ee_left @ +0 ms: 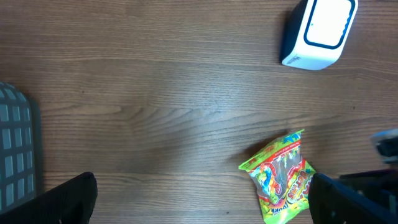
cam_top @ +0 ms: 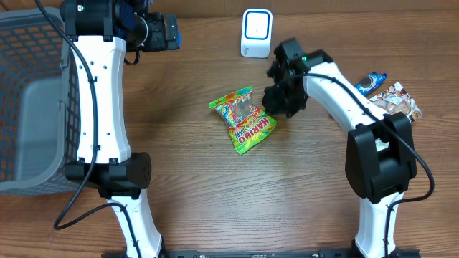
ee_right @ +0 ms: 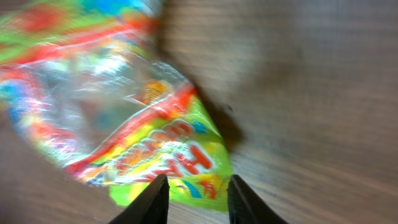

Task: Scan the item barcode
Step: 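Grasp the green Haribo bag with the right gripper and lift it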

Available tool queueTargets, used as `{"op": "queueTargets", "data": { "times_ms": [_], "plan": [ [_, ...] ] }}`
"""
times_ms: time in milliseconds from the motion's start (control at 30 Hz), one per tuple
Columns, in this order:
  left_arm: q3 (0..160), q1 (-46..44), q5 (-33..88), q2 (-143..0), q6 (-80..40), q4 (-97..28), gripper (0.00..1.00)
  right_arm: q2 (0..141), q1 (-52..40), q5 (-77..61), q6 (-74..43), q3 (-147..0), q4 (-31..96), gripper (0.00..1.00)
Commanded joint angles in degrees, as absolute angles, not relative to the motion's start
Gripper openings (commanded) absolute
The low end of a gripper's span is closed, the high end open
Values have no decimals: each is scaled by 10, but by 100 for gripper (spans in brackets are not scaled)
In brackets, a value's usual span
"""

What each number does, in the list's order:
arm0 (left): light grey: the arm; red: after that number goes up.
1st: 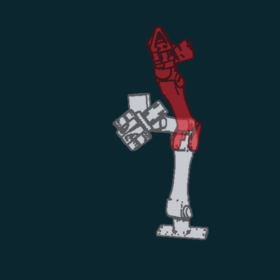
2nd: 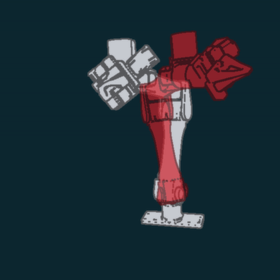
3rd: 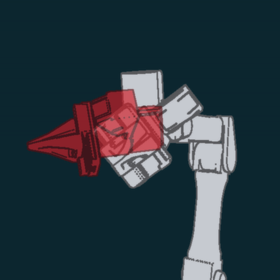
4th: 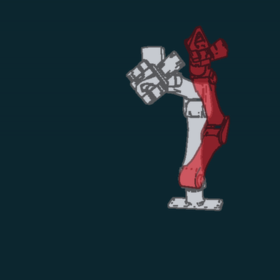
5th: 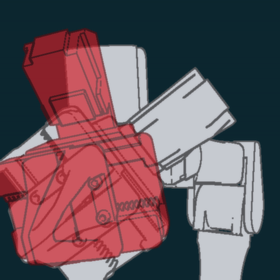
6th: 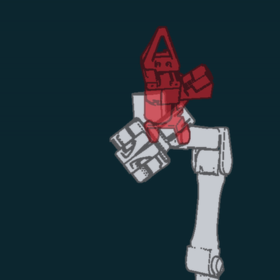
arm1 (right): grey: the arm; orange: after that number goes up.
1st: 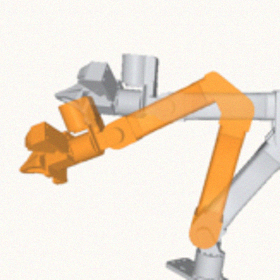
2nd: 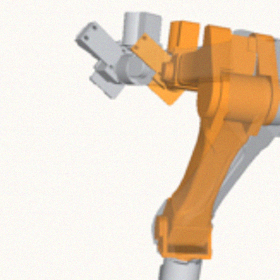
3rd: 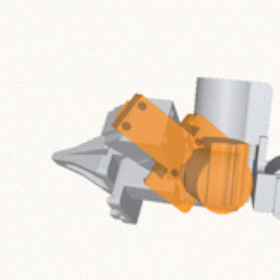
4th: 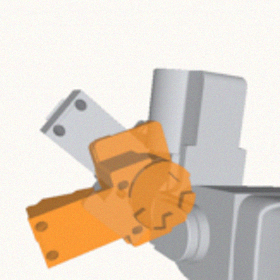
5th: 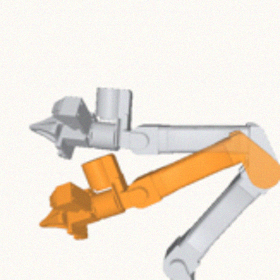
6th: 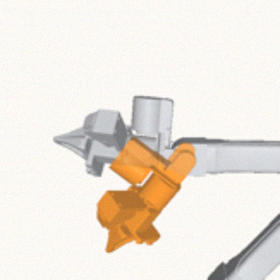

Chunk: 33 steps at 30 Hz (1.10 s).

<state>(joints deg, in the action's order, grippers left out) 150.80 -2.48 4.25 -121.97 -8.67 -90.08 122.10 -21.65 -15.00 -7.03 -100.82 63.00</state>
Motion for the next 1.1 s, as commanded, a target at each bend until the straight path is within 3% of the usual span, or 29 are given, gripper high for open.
{"op": "queueTargets", "data": {
  "times_ms": [0, 433, 533, 967, 1033, 1067],
  "plan": [
    [1511, -23, 41, -1225, -88, -900, 100, 1207, -246, -124, 8, -1091, 655, 35],
    [1511, -23, 41, -1225, -88, -900, 100, 1251, -388, 10, 28, -1077, 607, 64],
    [1511, -23, 41, -1225, -88, -900, 100, 1281, -393, 36, 27, -1072, 612, 66],
    [1511, -23, 41, -1225, -88, -900, 100, 1325, -388, 44, 15, -1072, 651, 67],
    [1511, -23, 41, -1225, -88, -900, 100, 1325, -388, 44, 15, -1072, 648, 64],
    [1511, -23, 41, -1225, -88, -900, 100, 1325, -388, 44, 15, -1072, 646, 57]
  ]
}}
